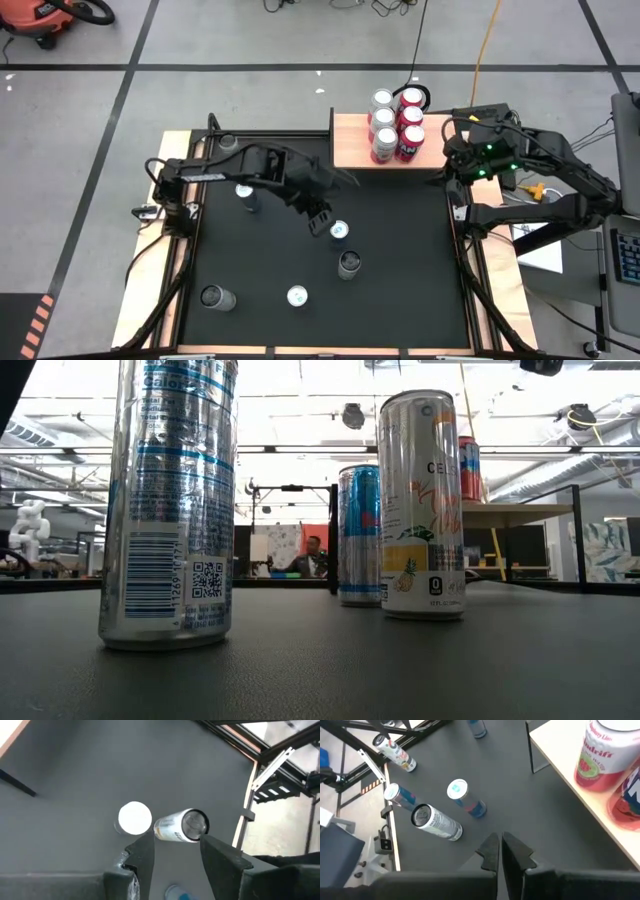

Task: Place canned beverage on shelf
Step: Put the middle blue soda can on the shelf

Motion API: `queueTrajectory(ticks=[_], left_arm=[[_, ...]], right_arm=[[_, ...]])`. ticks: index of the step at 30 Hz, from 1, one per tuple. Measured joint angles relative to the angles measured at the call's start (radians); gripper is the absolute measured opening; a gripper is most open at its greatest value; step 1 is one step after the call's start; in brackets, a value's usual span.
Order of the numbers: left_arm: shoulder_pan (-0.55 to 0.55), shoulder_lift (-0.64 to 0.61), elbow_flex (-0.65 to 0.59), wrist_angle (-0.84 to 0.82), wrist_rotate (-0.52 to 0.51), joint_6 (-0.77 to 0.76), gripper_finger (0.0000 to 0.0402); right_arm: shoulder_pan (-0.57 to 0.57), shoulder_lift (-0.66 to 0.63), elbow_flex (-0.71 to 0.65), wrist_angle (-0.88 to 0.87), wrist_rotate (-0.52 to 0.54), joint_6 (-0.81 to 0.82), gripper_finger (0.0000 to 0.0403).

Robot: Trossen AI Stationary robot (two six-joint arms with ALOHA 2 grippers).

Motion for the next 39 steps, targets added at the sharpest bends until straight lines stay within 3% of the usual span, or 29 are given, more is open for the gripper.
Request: queueTrajectory(ticks=[11,18,22,27,34,39], left_arm=[[-0.090,0.000,0.000,-0.089,-0.262,-0.075,0.0160],[-0.089,0.000,0.000,-0.318,-0.300,-0.108,0.0160],[-0.071,0.000,0.000,-0.314,-0.287,0.061,0.0160],[-0.023,0.000,0.000,-0.231,-0.165,0.302,0.0160],[0.078,-0.003,0.000,-0.156,-0.171,0.483,0.0160],[0.153,-0.003,0.000,-0.123,-0.082,0.553,0.0160]], right_arm=[[0.000,-0.002,-0.001,0.110,0.001,0.020,0.0000],[0.000,0.008,-0.001,0.132,0.002,0.046,0.0000],[0.000,0.013,-0.001,0.132,0.002,0.085,0.0000],[0.000,0.015,-0.001,0.132,0.001,0.172,0.0000],[0.000,0.015,-0.001,0.129,0.002,0.210,0.0000],[0.000,0.015,-0.001,0.129,0.004,0.210,0.0000]])
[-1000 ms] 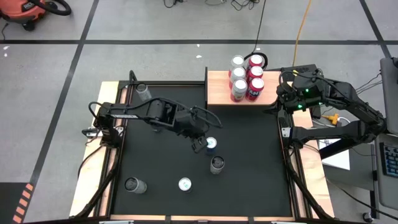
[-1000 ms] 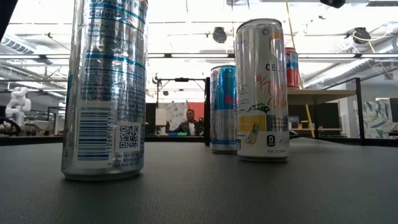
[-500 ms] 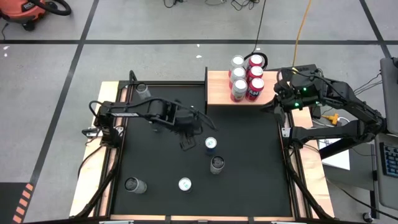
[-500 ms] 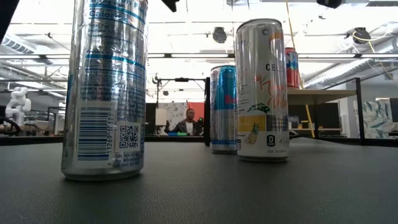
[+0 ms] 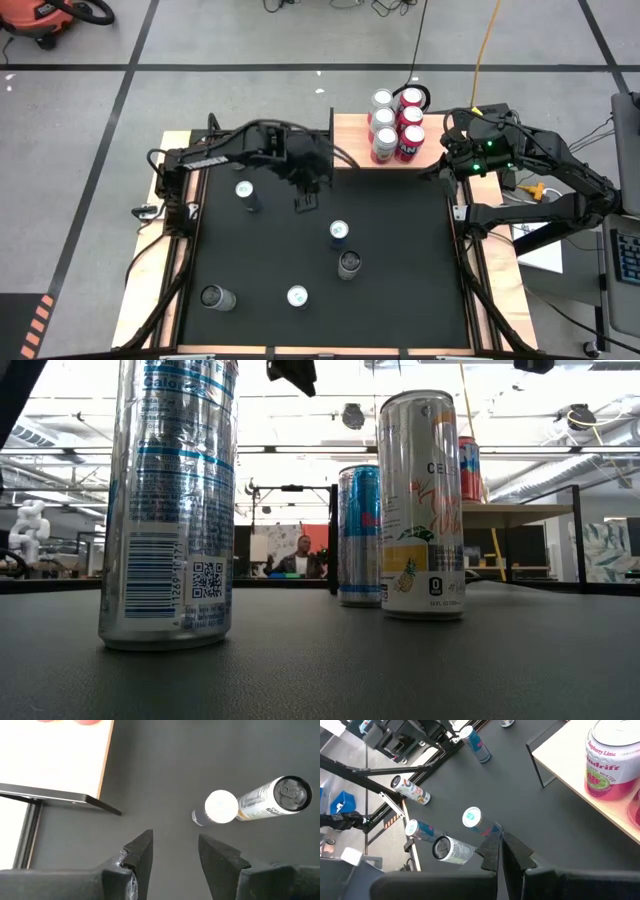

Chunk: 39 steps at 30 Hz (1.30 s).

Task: Place canned beverage on shelf
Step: Put the middle blue soda can on the shelf

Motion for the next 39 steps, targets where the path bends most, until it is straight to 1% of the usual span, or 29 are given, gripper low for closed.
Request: queueTrajectory(ticks=[3,6,8,11,15,18,22,24,27,30,32,35,39], left_arm=[[0.036,0.000,0.000,-0.007,0.048,0.039,0.0160],[0.079,-0.008,-0.001,-0.071,0.056,0.123,0.0160],[0.130,-0.020,-0.001,-0.104,0.061,0.152,0.0160],[0.225,-0.066,-0.001,-0.120,0.064,0.157,0.0160],[0.305,-0.150,0.000,-0.066,0.132,0.100,0.0160],[0.318,-0.192,0.000,-0.043,0.141,0.044,0.0160],[0.287,-0.242,-0.001,-0.045,0.146,0.024,0.0160],[0.263,-0.259,-0.022,-0.046,0.145,0.019,0.0160],[0.229,-0.293,-0.104,-0.007,0.130,-0.046,0.0160],[0.172,-0.348,-0.241,0.083,0.125,-0.114,0.0160],[0.122,-0.384,-0.343,0.179,0.119,-0.163,0.0160],[0.051,-0.423,-0.492,0.330,0.073,-0.243,0.0160],[-0.020,-0.446,-0.635,0.483,0.033,-0.341,0.0160]], right_arm=[[0.000,0.000,0.000,-0.001,0.002,-0.006,0.0000],[0.000,0.000,0.000,-0.013,0.003,-0.037,0.0000],[0.000,0.000,0.000,-0.038,0.004,-0.056,0.0000],[0.000,0.000,0.000,-0.067,0.007,-0.092,0.0000],[0.000,0.000,0.000,-0.077,0.015,-0.129,0.0000],[0.000,0.000,0.000,-0.077,0.030,-0.133,0.0000],[0.000,0.000,0.000,-0.077,0.031,-0.152,0.0000],[0.000,0.000,0.000,-0.077,0.030,-0.154,0.0000],[0.000,0.000,0.000,-0.077,0.031,-0.153,0.0000],[0.000,-0.001,0.000,-0.077,0.030,-0.146,0.0000],[0.000,-0.001,0.000,-0.076,0.031,-0.135,0.0000],[0.000,-0.001,0.000,-0.076,0.031,-0.117,0.0000],[0.000,-0.001,0.000,-0.076,0.030,-0.086,0.0000]])
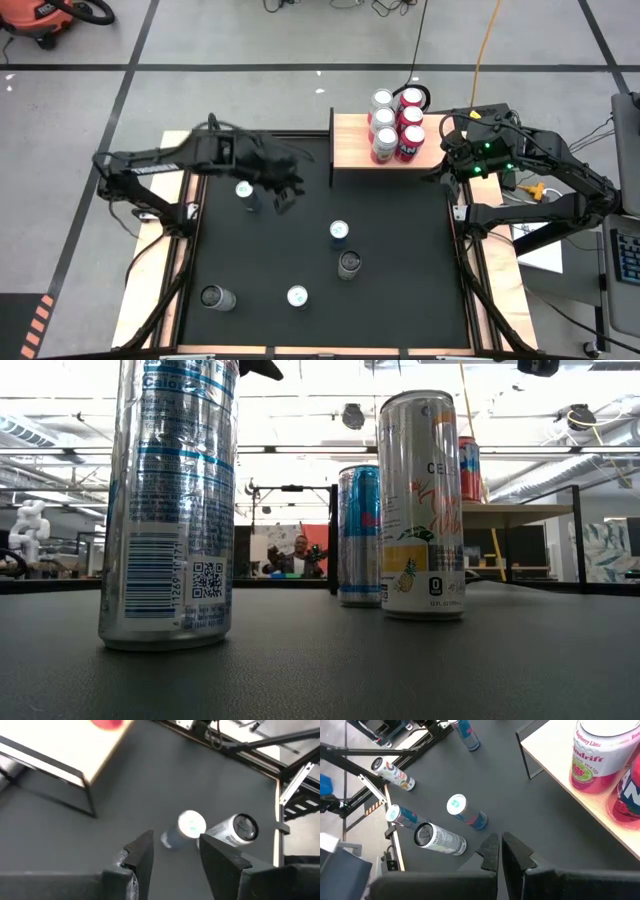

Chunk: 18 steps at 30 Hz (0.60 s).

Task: Place canned beverage on shelf
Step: Put the middle blue soda can on the shelf

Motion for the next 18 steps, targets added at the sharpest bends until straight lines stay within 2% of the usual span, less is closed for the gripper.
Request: queueTrajectory(ticks=[4,9,14,18], left_arm=[[-0.046,0.013,-0.074,0.091,-0.007,-0.093,0.0160],[-0.082,0.033,-0.105,0.163,-0.004,-0.178,0.0160],[-0.088,0.038,-0.105,0.161,0.013,-0.132,0.0160],[-0.078,0.038,-0.105,0.167,-0.103,-0.039,0.0160]], right_arm=[[0.000,0.001,0.000,0.000,0.000,0.020,0.0000],[0.000,0.001,0.000,0.000,0.014,0.033,0.0000],[0.000,0.008,0.000,0.001,0.054,0.017,0.0000],[0.000,0.014,0.000,0.001,0.050,0.021,0.0000]])
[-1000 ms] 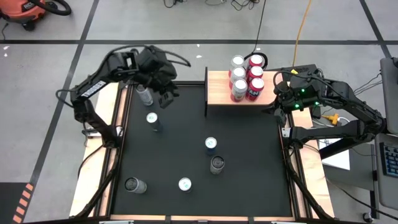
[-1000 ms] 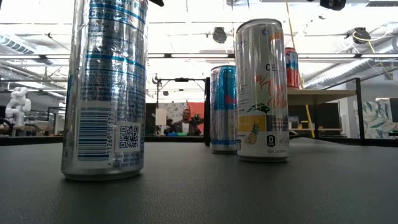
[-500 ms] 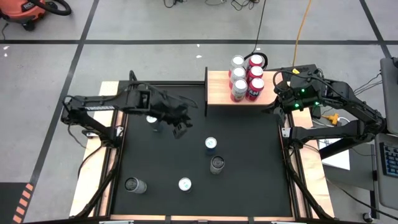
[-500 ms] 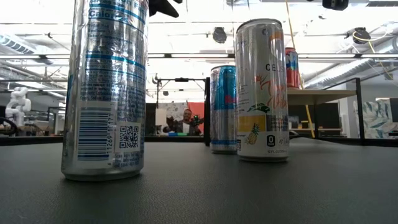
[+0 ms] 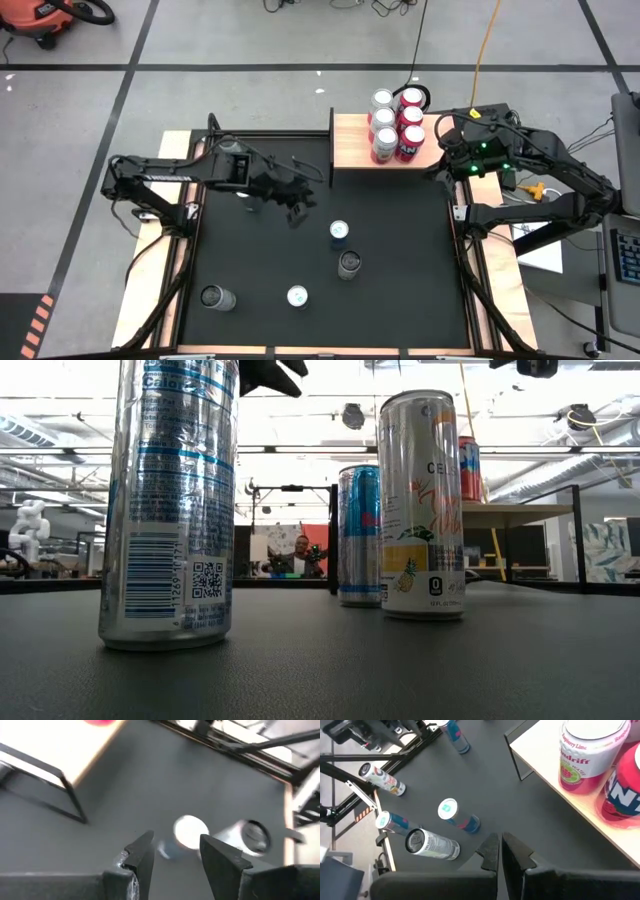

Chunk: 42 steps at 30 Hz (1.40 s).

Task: Place canned beverage on shelf
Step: Put the middle blue soda can on the shelf

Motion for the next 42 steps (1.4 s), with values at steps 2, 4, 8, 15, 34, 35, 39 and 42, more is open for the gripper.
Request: queueTrajectory(ticks=[2,4,8,15,34,35,39,42], left_arm=[[0.001,0.000,0.000,0.026,-0.044,0.027,0.0160],[0.000,0.000,0.000,0.038,-0.062,0.058,0.0160],[0.000,0.020,0.002,0.026,-0.087,0.062,0.0160],[0.011,0.047,0.004,0.179,-0.052,0.050,0.0160],[-0.009,0.140,0.000,0.142,0.008,0.049,0.0160],[-0.007,0.147,0.000,0.155,0.034,0.082,0.0162],[0.005,0.163,0.000,0.222,0.147,0.126,0.0188],[0.007,0.171,0.001,0.224,0.147,0.154,0.0221]], right_arm=[[0.000,0.001,0.000,0.000,0.000,0.009,0.0000],[0.000,0.001,0.000,0.000,0.000,0.012,0.0000],[0.000,0.001,0.000,0.000,0.000,0.012,0.0000],[0.000,0.002,0.000,0.000,-0.022,0.053,0.0000],[0.000,0.002,0.000,0.000,-0.030,0.050,0.0000],[0.000,0.002,0.000,0.000,-0.031,0.050,0.0000],[0.000,0.002,0.000,-0.001,-0.081,0.049,0.0000],[0.000,0.002,0.000,0.000,-0.081,0.048,0.0000]])
